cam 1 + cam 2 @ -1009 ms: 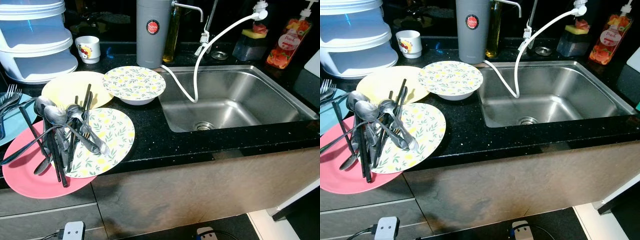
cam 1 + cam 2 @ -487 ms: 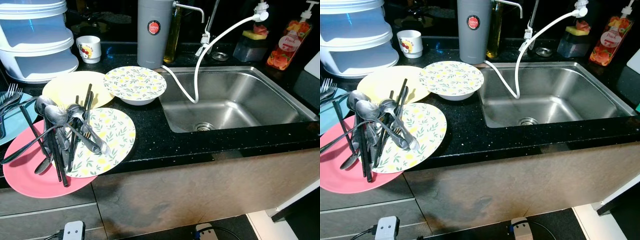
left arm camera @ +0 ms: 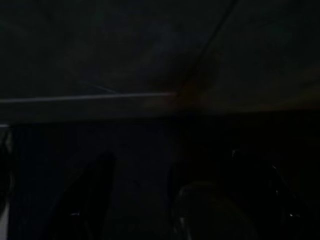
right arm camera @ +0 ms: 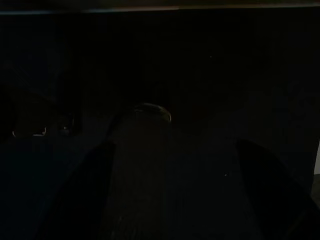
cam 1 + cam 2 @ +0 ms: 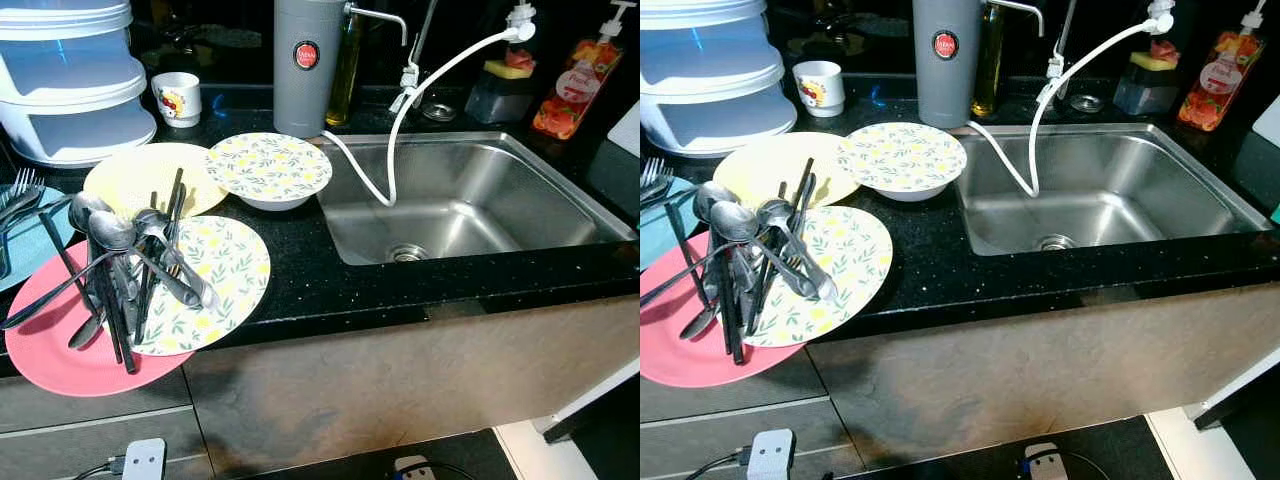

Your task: Kitchen organization

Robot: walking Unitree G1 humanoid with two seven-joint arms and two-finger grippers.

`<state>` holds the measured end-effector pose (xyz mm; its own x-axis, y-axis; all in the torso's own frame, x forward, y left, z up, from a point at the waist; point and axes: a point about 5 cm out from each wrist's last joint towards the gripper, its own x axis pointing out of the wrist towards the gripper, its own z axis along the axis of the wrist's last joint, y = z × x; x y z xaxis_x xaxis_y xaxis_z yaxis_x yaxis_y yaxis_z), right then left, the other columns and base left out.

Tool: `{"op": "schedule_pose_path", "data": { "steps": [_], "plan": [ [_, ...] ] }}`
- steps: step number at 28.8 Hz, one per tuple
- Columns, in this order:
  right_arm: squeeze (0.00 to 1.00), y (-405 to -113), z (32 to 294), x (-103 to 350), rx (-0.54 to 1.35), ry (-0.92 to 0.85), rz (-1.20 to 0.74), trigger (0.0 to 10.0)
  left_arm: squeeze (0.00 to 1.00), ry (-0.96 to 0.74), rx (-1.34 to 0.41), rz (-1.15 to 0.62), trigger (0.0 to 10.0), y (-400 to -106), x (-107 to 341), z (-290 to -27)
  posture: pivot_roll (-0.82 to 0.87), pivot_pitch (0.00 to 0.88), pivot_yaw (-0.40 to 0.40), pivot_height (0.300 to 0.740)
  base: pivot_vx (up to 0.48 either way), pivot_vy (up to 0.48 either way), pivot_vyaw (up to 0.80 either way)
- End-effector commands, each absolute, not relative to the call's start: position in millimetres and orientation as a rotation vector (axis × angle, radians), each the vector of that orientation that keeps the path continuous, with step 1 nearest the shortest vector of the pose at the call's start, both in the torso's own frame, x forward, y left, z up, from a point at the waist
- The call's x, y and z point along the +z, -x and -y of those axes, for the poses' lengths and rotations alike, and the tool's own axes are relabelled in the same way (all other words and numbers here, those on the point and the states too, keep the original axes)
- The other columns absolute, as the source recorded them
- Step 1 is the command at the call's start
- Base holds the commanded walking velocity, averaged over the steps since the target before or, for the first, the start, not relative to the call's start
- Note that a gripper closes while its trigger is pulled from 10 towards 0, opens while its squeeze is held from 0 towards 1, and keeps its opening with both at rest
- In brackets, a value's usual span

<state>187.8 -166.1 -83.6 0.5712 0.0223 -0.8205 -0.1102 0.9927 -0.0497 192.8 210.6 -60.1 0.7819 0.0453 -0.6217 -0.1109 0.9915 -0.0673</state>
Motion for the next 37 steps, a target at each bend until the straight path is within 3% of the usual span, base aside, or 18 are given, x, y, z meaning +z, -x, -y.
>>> {"op": "schedule_pose_path", "data": {
  "steps": [1, 8, 26, 37],
  "plan": [
    [0.0, -183.5, 171.2, -85.4, 0.062, 0.1, -0.977, 10.0, 0.0, 0.071, 0.098, -0.707, 10.0, -185.2, -65.6, -212.4, 0.07, 0.113, -0.051, 0.74, 0.0, 0.0, 0.0],
    [0.0, -194.7, 168.5, -80.4, 0.07, 0.103, -0.956, 10.0, 0.0, 0.05, 0.14, -0.772, 10.0, -185.8, -69.0, -213.9, 0.07, 0.114, -0.056, 0.74, 0.0, 0.0, 0.0],
    [0.0, -193.3, 176.2, -79.8, 0.006, 0.102, -0.929, 10.0, 0.0, 0.051, 0.132, -0.703, 10.0, -181.1, -66.6, -218.9, 0.07, 0.117, -0.054, 0.74, 0.0, 0.0, 0.0],
    [0.0, -197.7, 164.6, -78.7, 0.034, 0.09, -0.924, 10.0, 0.0, 0.041, 0.102, -0.686, 10.0, -186.0, -63.9, -219.3, 0.07, 0.112, -0.055, 0.74, 0.0, 0.0, 0.0]
  ]
}}
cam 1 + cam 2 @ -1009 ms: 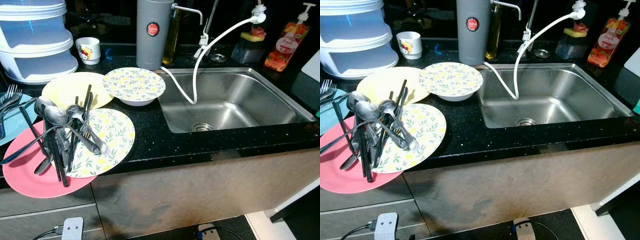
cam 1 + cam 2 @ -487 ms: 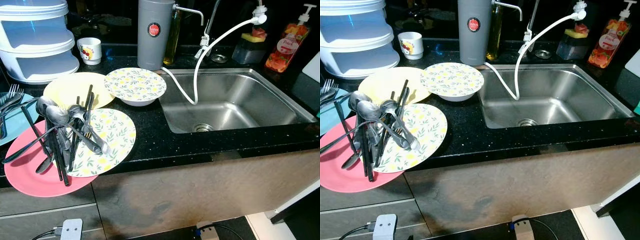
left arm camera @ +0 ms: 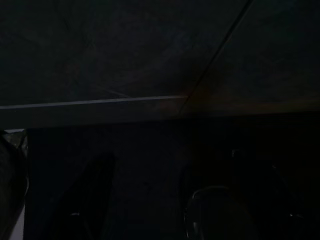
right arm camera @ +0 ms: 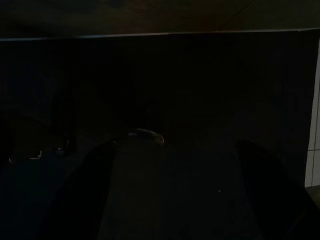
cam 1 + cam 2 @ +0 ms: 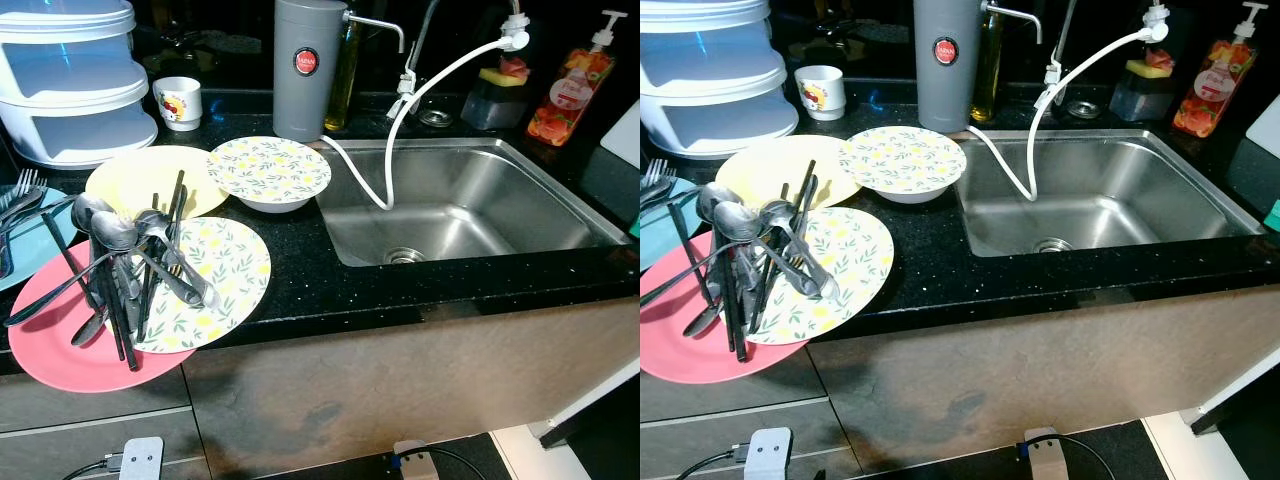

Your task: Kitchen organization

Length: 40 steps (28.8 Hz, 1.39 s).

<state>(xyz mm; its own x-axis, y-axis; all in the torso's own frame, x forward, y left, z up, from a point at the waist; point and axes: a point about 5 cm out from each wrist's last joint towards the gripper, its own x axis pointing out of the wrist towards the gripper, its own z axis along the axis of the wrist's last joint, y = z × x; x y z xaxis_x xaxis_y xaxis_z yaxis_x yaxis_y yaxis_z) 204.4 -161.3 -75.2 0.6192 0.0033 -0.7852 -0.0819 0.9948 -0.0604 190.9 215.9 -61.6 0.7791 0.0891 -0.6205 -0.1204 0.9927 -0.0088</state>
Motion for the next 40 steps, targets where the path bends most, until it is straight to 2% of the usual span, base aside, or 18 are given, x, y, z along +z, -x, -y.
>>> {"op": "schedule_pose_path", "data": {
  "steps": [1, 16, 20, 30, 40],
  "plan": [
    [0.0, -197.7, 164.6, -78.7, 0.034, 0.09, -0.924, 10.0, 0.0, 0.041, 0.102, -0.686, 10.0, -186.0, -63.9, -219.3, 0.07, 0.112, -0.055, 0.74, 0.0, 0.0, 0.0],
    [0.0, -195.2, 163.2, -79.9, 0.071, 0.084, -0.927, 10.0, 0.0, 0.031, 0.061, -0.692, 10.0, -183.7, -65.5, -215.9, 0.07, 0.095, -0.053, 0.74, 0.0, 0.0, 0.0],
    [0.0, -197.8, 159.5, -78.6, 0.096, 0.111, -0.914, 10.0, 0.0, -0.044, 0.067, -0.689, 10.0, -183.9, -64.4, -219.8, 0.07, 0.089, -0.054, 0.74, 0.0, 0.0, 0.0],
    [0.0, -197.8, 157.9, -78.4, 0.12, 0.132, -0.907, 10.0, 0.0, 0.017, 0.077, -0.682, 10.0, -185.3, -64.4, -216.3, 0.07, 0.093, -0.054, 0.74, 0.0, 0.0, 0.0],
    [0.0, -193.7, 157.6, -80.4, 0.134, 0.149, -0.914, 10.0, 0.0, -0.023, 0.059, -0.678, 10.0, -186.8, -63.6, -215.6, 0.08, 0.099, -0.048, 0.74, 0.0, 0.0, 0.0]
  ]
}}
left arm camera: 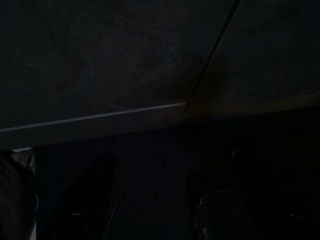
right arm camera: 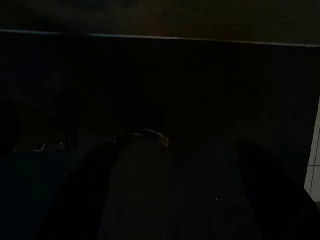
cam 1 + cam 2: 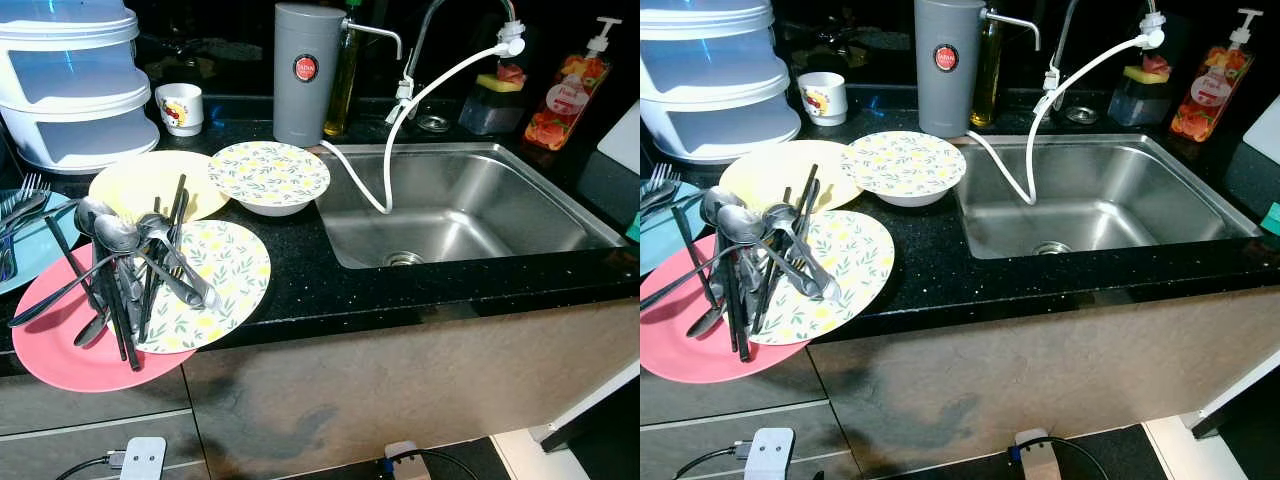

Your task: Kitchen organization

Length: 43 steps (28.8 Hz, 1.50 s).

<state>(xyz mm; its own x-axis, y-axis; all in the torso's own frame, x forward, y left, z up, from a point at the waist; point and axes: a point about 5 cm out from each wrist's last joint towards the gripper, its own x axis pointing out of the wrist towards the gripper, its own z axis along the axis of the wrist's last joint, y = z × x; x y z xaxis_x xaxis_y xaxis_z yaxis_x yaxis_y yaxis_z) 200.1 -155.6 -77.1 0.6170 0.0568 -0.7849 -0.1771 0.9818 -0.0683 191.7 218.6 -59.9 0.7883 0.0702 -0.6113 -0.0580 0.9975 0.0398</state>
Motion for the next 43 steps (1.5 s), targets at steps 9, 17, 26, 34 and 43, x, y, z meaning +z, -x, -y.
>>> {"op": "schedule_pose_path", "data": {
  "steps": [9, 17, 26, 34, 43],
  "plan": [
    [0.0, -194.4, 157.6, -80.0, 0.137, 0.152, -0.91, 10.0, 0.0, -0.002, 0.062, -0.671, 10.0, -188.6, -62.8, -214.8, 0.08, 0.108, -0.048, 0.74, 0.0, 0.0, 0.0],
    [0.0, -193.6, 160.9, -80.4, 0.135, 0.172, -0.917, 10.0, 0.0, 0.016, 0.056, -0.682, 10.0, -186.9, -65.1, -210.0, 0.07, 0.095, -0.062, 0.74, 0.0, 0.0, 0.0],
    [0.0, -193.6, 163.7, -80.3, 0.134, 0.174, -0.922, 10.0, 0.0, 0.002, 0.051, -0.709, 10.0, -181.0, -68.6, -211.1, 0.07, 0.089, -0.061, 0.74, 0.0, 0.0, 0.0],
    [0.0, -191.7, 160.7, -81.5, 0.139, 0.164, -0.927, 10.0, 0.0, 0.002, 0.057, -0.702, 10.0, -185.5, -66.3, -213.2, 0.08, 0.087, -0.06, 0.74, 0.0, 0.0, 0.0],
    [0.0, -193.7, 161.6, -80.7, 0.146, 0.19, -0.93, 10.0, 0.0, 0.003, 0.052, -0.697, 10.0, -187.2, -65.8, -211.2, 0.08, 0.088, -0.06, 0.74, 0.0, 0.0, 0.0]
  ]
}}
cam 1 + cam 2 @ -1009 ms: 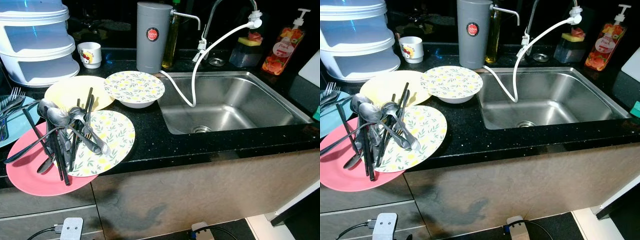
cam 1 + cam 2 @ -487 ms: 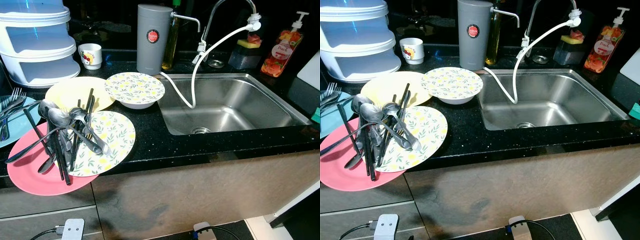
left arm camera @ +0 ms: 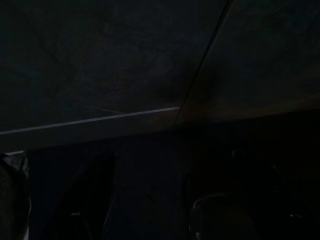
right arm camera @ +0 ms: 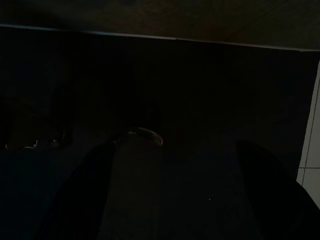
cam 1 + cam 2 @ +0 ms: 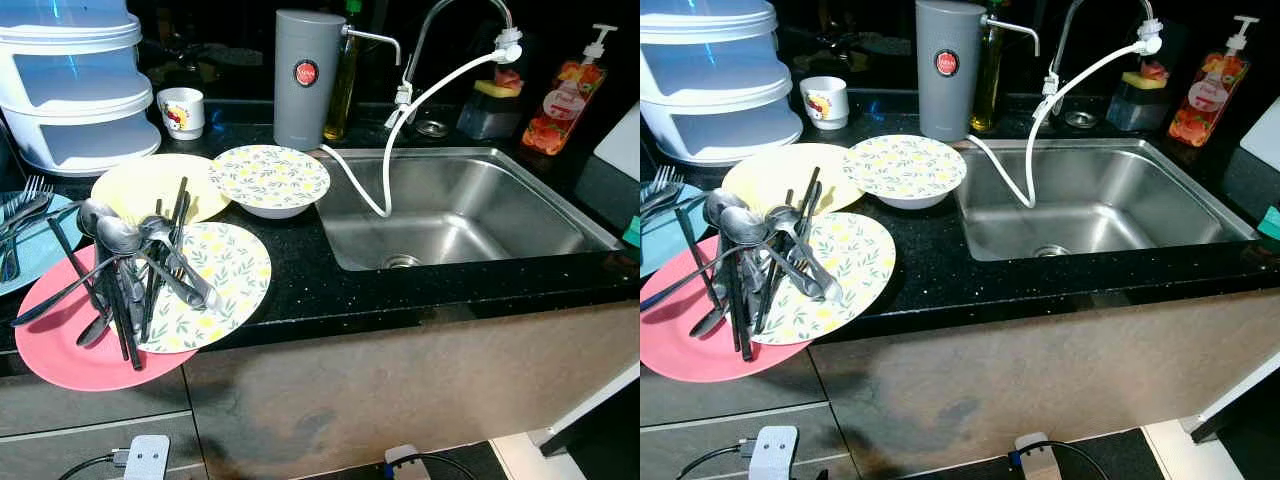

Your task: Kitchen organization

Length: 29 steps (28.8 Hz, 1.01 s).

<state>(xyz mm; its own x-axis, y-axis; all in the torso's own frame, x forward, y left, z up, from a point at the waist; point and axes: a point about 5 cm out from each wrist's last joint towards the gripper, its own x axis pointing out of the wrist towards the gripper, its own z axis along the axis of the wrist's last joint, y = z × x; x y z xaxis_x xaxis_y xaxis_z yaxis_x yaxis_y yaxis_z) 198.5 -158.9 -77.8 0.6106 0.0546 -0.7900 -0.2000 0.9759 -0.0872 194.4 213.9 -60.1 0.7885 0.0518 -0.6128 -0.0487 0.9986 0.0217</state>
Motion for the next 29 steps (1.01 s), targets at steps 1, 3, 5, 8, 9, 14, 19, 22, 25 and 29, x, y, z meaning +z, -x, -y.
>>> {"op": "schedule_pose_path", "data": {
  "steps": [1, 3, 5, 8, 9, 14, 19, 22, 25, 29],
  "plan": [
    [0.0, -193.8, 161.9, -80.6, 0.142, 0.184, -0.929, 10.0, 0.0, 0.003, 0.052, -0.698, 10.0, -187.0, -65.9, -211.3, 0.08, 0.088, -0.06, 0.74, 0.0, 0.0, 0.0],
    [0.0, -193.9, 162.2, -80.5, 0.142, 0.185, -0.929, 10.0, 0.0, 0.003, 0.052, -0.699, 10.0, -186.8, -66.1, -211.5, 0.08, 0.088, -0.06, 0.74, 0.0, 0.0, 0.0],
    [0.0, -193.5, 162.9, -80.7, 0.146, 0.195, -0.931, 10.0, 0.0, 0.001, 0.055, -0.699, 10.0, -186.1, -66.3, -212.1, 0.08, 0.09, -0.066, 0.74, 0.0, 0.0, 0.0],
    [0.0, -192.8, 163.4, -81.0, 0.148, 0.203, -0.934, 10.0, 0.0, 0.001, 0.059, -0.699, 10.0, -185.4, -66.4, -212.7, 0.09, 0.09, -0.068, 0.74, 0.0, 0.0, 0.0],
    [0.0, -192.4, 163.5, -81.3, 0.149, 0.205, -0.937, 10.0, 0.0, 0.001, 0.061, -0.699, 10.0, -184.8, -66.5, -213.1, 0.09, 0.09, -0.068, 0.74, 0.0, 0.0, 0.0],
    [0.0, -191.4, 162.1, -81.8, 0.163, 0.222, -0.938, 10.0, 0.0, 0.0, 0.066, -0.704, 10.0, -181.1, -67.9, -214.3, 0.08, 0.092, -0.067, 0.74, 0.0, 0.0, 0.0],
    [0.0, -191.2, 162.2, -81.8, 0.165, 0.231, -0.933, 10.0, 0.0, -0.006, 0.055, -0.713, 10.0, -178.3, -69.2, -214.3, 0.07, 0.102, -0.061, 0.74, 0.0, 0.0, 0.0],
    [0.0, -189.9, 162.7, -82.4, 0.171, 0.231, -0.937, 10.0, 0.0, -0.006, 0.053, -0.713, 10.0, -178.2, -69.3, -213.7, 0.07, 0.106, -0.058, 0.74, 0.0, 0.0, 0.0],
    [0.0, -187.6, 164.7, -83.6, 0.171, 0.25, -0.948, 10.0, 0.0, -0.006, 0.051, -0.713, 10.0, -178.7, -69.3, -212.8, 0.07, 0.11, -0.056, 0.74, 0.0, 0.0, 0.0],
    [0.0, -184.3, 164.6, -85.0, 0.176, 0.248, -0.952, 10.0, 0.0, -0.008, 0.048, -0.71, 10.0, -180.0, -68.8, -211.8, 0.08, 0.116, -0.055, 0.74, 0.0, 0.0, 0.0]
  ]
}}
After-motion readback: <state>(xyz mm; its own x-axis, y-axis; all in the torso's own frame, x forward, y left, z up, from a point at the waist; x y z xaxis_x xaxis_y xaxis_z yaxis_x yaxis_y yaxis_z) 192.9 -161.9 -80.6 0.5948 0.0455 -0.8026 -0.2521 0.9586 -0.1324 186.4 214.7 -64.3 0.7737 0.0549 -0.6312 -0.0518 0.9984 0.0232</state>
